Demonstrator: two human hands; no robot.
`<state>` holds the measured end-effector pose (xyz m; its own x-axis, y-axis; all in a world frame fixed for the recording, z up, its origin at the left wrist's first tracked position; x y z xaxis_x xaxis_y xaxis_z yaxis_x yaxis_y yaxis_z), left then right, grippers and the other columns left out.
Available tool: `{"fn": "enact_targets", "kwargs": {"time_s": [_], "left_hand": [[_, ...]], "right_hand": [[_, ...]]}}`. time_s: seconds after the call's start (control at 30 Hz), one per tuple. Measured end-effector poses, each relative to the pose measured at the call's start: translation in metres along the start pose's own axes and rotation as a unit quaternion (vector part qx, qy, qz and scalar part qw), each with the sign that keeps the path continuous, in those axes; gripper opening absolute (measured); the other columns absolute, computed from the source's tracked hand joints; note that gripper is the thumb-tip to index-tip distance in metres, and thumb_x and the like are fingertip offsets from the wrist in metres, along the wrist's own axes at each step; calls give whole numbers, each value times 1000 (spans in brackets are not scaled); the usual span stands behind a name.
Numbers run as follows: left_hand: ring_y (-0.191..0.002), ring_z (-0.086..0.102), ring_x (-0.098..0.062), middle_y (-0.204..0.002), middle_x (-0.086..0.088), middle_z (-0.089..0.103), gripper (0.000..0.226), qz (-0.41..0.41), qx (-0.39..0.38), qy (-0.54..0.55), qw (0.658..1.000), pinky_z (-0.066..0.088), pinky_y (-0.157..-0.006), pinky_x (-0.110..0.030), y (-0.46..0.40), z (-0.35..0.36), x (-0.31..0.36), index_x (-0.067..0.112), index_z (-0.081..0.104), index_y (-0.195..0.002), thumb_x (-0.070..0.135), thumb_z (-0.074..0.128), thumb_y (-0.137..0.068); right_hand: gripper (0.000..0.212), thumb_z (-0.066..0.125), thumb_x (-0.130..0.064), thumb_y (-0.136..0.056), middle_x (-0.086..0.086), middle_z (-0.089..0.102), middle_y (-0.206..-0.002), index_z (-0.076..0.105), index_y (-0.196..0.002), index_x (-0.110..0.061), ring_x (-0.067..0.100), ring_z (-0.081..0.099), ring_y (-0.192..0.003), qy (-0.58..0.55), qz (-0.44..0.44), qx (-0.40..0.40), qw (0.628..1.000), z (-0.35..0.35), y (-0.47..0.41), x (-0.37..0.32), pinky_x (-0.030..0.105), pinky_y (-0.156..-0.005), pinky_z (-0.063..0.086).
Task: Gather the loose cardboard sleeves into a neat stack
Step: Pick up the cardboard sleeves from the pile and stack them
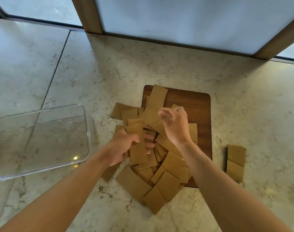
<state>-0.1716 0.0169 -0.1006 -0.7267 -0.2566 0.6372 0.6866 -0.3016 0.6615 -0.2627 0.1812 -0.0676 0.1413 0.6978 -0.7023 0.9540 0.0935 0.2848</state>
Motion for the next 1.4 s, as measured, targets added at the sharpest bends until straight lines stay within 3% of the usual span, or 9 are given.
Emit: {"fn": "enact_targets", "kwargs": {"time_s": [0.13,0.3,0.57,0.63,0.8,0.93,1.07,1.2,1.4], "left_hand": [[-68,66,-36,-87,-23,69,31,7,45,82,996,57,-63,-47,9,-18,-2,31,68,-115,19,51,-91],[-59,63,-31,-85,-20,63,31,56,117,122,984,56,-55,-43,9,-25,10,29,57,-126,42,63,-99],[-98,75,-21,-116,-6,75,70,88,175,58,979,63,-69,-36,4,-11,16,28,60,-127,66,77,-70],[-112,71,-25,-125,-9,71,64,64,189,56,978,62,-87,-40,4,-15,6,22,58,-134,56,77,-83],[-82,77,-39,-100,-24,79,21,63,176,190,964,64,-69,-52,10,-31,-1,13,64,-122,16,59,-101],[-65,67,-31,-84,-14,71,39,107,132,210,963,60,-62,-48,10,-43,8,51,67,-118,19,67,-96],[-62,67,-29,-83,-13,70,38,89,147,184,968,59,-56,-42,8,-44,13,29,66,-123,48,73,-90],[-64,70,-30,-87,-17,71,54,99,183,118,971,61,-56,-43,-1,-37,23,25,61,-124,59,74,-84],[-107,71,-28,-120,-8,73,30,111,198,-43,973,60,-91,-52,-12,-17,29,45,62,-120,26,68,-98]], "right_hand": [[74,82,-49,-82,5,50,-140,52,-144,-24,27,39,-136,227,-13,-78,971,11,-6,10,45,-116,35],[20,82,-27,-87,-17,69,-88,63,-87,-33,-6,67,-75,-31,28,68,997,-15,-5,13,7,-56,48],[20,57,-37,-104,-9,78,-81,72,-92,-33,6,74,-80,-284,158,-39,945,49,43,-4,30,-77,59],[20,54,-38,-105,-15,72,-87,72,-96,-39,4,68,-90,-202,96,-43,974,60,50,-14,22,-82,54],[27,54,-37,-104,-4,52,-110,70,-121,-23,11,47,-103,62,-46,33,996,42,28,-22,38,-100,49],[74,73,-55,-87,3,42,-137,45,-149,-28,25,38,-129,280,-38,-40,959,31,-8,-7,44,-114,32],[35,80,-38,-86,-14,65,-109,64,-114,-27,5,60,-99,45,12,4,999,8,-25,-1,20,-84,48],[20,80,-32,-89,-11,70,-95,65,-100,-24,9,69,-94,-204,126,119,964,-10,-19,10,16,-72,50],[12,69,-34,-98,-3,77,-90,72,-92,-24,11,72,-81,-255,138,-62,955,51,28,1,22,-68,59]]}}
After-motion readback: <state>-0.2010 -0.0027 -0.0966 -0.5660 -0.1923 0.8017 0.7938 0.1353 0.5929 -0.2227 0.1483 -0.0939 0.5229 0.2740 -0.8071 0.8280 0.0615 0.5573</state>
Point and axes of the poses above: each hand's wrist, its own y-axis away from the middle knuckle, its own z-axis out of the palm, x = y × z, the point moved 8 cm from there along -y, towards the middle knuckle
